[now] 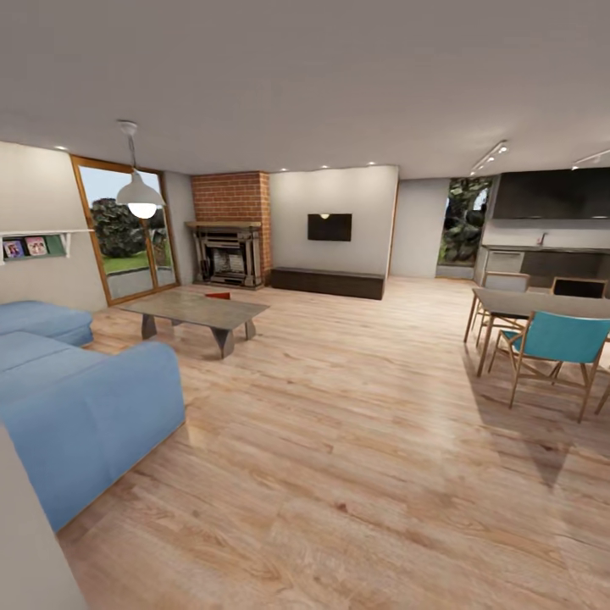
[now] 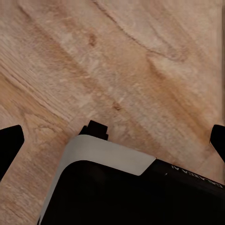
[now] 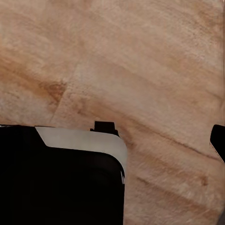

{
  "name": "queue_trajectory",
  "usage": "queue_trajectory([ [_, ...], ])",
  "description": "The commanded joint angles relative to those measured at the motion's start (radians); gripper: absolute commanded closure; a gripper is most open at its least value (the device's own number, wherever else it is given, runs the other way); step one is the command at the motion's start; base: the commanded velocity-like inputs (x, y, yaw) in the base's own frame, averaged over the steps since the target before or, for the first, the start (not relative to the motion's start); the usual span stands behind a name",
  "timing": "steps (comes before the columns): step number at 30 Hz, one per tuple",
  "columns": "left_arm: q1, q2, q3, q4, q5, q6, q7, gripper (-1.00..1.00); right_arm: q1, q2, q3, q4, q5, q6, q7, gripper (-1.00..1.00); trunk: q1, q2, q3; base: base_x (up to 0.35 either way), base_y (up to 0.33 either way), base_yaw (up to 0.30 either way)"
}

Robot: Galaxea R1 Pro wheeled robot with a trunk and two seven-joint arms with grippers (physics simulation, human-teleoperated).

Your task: Move the two storage containers from the living room to the garage. In the garage, place one container on the floor and stack the other container on top of it (either order is fine).

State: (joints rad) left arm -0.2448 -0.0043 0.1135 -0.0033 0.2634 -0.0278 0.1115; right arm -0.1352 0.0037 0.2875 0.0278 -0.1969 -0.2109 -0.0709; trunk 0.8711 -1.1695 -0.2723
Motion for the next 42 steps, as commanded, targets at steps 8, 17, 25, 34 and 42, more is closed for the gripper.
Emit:
queue_trajectory([
  [8, -0.001, 0.000, 0.008, 0.001, 0.002, -0.009, 0.002, -1.00, -0.001, 0.001, 0.009, 0.003, -0.013, -0.004, -0.001, -1.00, 0.001, -0.001, -0.001, 0.322, 0.000, 0.000],
  [17, -0.001, -0.002, 0.008, 0.001, 0.000, -0.005, 0.002, -1.00, -0.001, 0.003, 0.011, 0.003, -0.013, -0.004, -0.001, -1.00, 0.001, -0.001, -0.001, 0.322, 0.000, 0.000],
  [25, -0.001, -0.002, 0.008, 0.000, 0.000, -0.003, 0.002, -1.00, -0.001, 0.007, 0.011, 0.003, -0.013, -0.005, 0.001, -1.00, 0.001, -0.001, -0.001, 0.322, 0.000, 0.000],
  [34, -0.001, 0.000, 0.006, 0.000, -0.001, -0.002, 0.002, -1.00, -0.001, 0.007, 0.013, 0.003, -0.006, -0.005, -0.002, -1.00, 0.001, -0.001, -0.001, 0.322, 0.000, -0.046],
  [42, -0.001, 0.000, 0.005, 0.000, -0.003, -0.001, 0.002, -1.00, -0.001, 0.007, 0.016, 0.003, -0.003, -0.005, -0.003, -1.00, 0.001, -0.001, -0.001, 0.322, 0.000, -0.108],
])
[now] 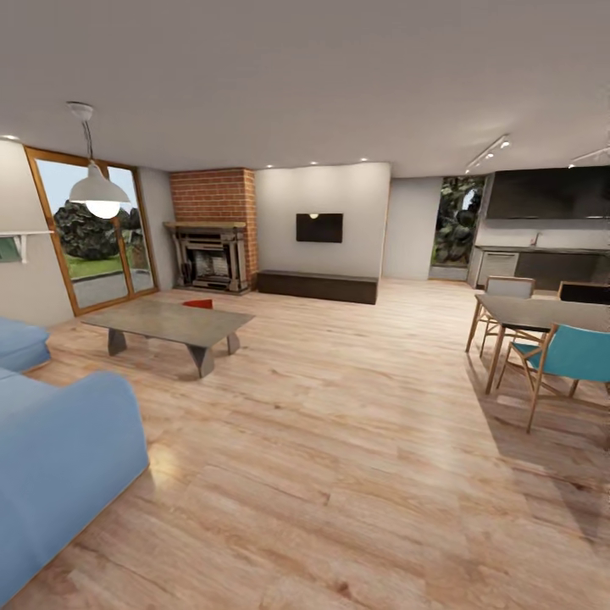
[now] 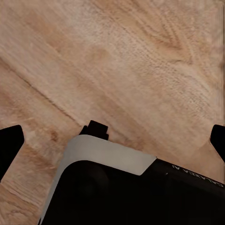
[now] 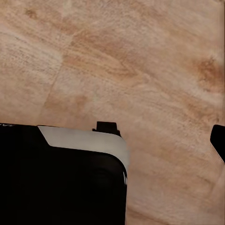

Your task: Move the two storage containers from the living room to the garage. In the garage, place one container on the floor and stack the other container on top of it (either order is fine).

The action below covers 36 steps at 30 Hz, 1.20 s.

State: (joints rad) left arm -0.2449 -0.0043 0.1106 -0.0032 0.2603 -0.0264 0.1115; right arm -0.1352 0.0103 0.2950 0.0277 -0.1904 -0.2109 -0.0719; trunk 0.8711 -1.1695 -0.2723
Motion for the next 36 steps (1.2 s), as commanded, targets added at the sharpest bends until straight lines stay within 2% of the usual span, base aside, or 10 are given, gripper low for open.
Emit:
queue_trajectory([
  [1, -0.001, 0.000, 0.008, 0.000, 0.001, -0.003, 0.002, -1.00, -0.001, 0.001, 0.009, 0.003, -0.009, -0.005, -0.002, -1.00, 0.001, -0.001, -0.001, 0.322, 0.000, -0.063],
  [36, -0.001, 0.000, 0.008, 0.000, 0.001, -0.003, 0.002, -1.00, -0.001, 0.000, 0.015, 0.003, -0.012, -0.004, -0.011, -1.00, 0.001, -0.001, -0.001, 0.322, 0.000, -0.003],
])
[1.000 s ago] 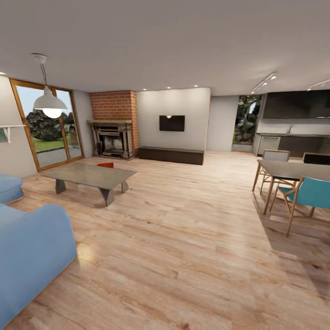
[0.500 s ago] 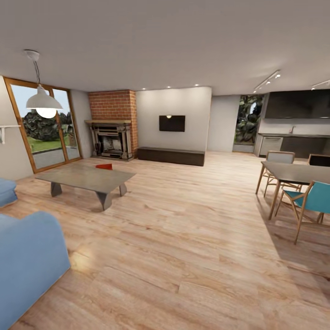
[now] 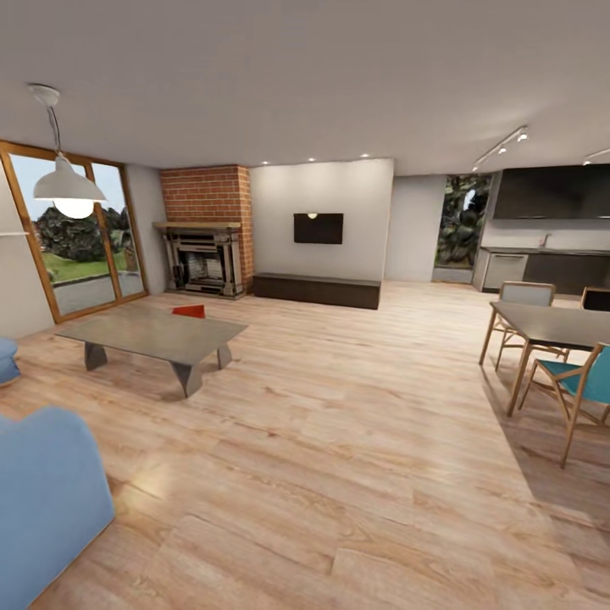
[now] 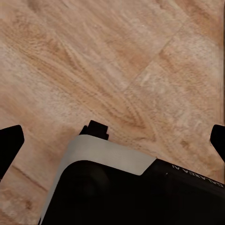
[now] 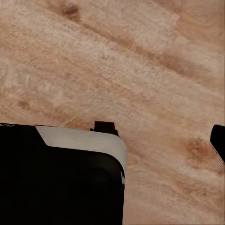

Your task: Move the two storage containers from the living room to the garage. In the garage, place one container on the floor and stack the other container on top of it (either order is fine).

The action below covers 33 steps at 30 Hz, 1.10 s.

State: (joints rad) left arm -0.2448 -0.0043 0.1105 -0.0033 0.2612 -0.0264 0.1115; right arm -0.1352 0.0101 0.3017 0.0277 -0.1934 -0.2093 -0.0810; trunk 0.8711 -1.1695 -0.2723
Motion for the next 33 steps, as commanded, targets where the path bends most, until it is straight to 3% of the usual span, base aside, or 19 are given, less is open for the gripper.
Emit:
queue_trajectory([
  [1, -0.001, 0.000, 0.008, 0.000, 0.000, -0.003, 0.002, -1.00, -0.001, 0.001, 0.009, 0.003, -0.009, -0.006, -0.002, -1.00, 0.001, -0.001, -0.001, 0.322, 0.000, 0.000],
  [33, -0.001, 0.000, 0.008, 0.000, 0.000, -0.008, 0.002, -1.00, -0.001, 0.001, 0.008, 0.003, -0.009, -0.005, -0.002, -1.00, 0.001, -0.001, -0.001, 0.322, 0.000, 0.000],
])
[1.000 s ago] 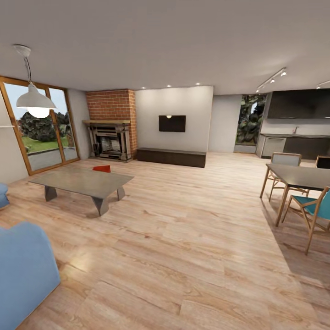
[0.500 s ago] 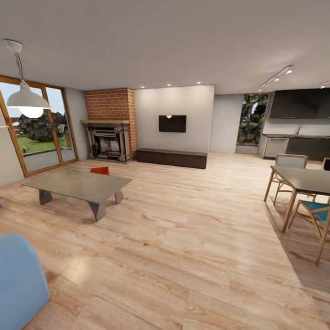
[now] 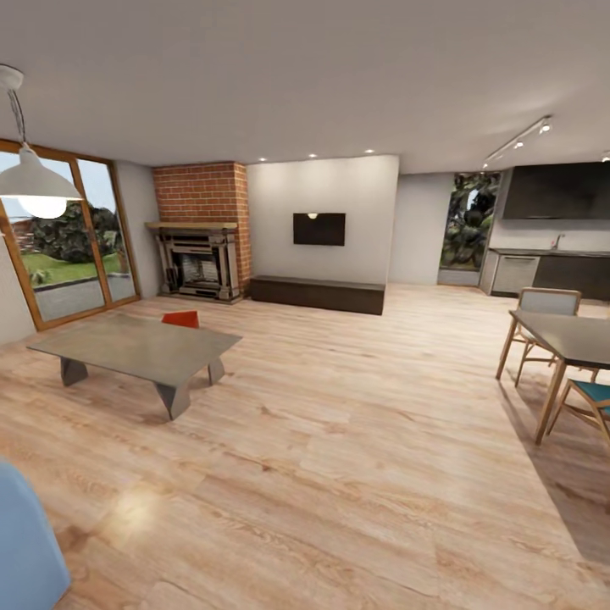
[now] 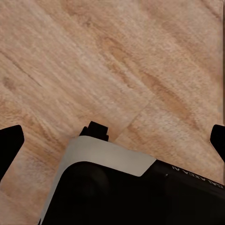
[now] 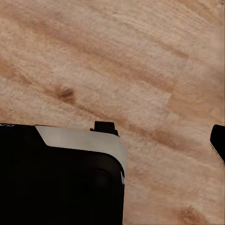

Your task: Move the two storage containers from the living room to the garage. In the garage, place one container on the floor and stack the other container on top of it (either order is fine).

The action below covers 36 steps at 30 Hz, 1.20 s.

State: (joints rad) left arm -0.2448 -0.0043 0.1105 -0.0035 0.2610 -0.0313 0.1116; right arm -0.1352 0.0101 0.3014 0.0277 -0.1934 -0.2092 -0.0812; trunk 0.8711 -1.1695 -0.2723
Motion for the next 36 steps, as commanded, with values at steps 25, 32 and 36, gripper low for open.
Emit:
queue_trajectory([
  [25, -0.001, 0.000, 0.008, 0.000, 0.001, -0.007, 0.002, -1.00, -0.001, 0.001, 0.009, 0.003, -0.009, -0.005, -0.001, -1.00, 0.001, -0.001, -0.001, 0.322, 0.000, 0.000],
  [32, -0.001, 0.000, 0.008, 0.000, 0.001, -0.008, 0.002, -1.00, -0.001, 0.001, 0.008, 0.003, -0.009, -0.005, -0.002, -1.00, 0.001, -0.001, -0.001, 0.322, 0.000, 0.000],
  [36, -0.001, 0.000, 0.008, 0.000, 0.001, -0.010, 0.002, -1.00, -0.001, 0.001, 0.008, 0.003, -0.009, -0.005, -0.001, -1.00, 0.001, -0.001, -0.001, 0.322, 0.000, 0.000],
])
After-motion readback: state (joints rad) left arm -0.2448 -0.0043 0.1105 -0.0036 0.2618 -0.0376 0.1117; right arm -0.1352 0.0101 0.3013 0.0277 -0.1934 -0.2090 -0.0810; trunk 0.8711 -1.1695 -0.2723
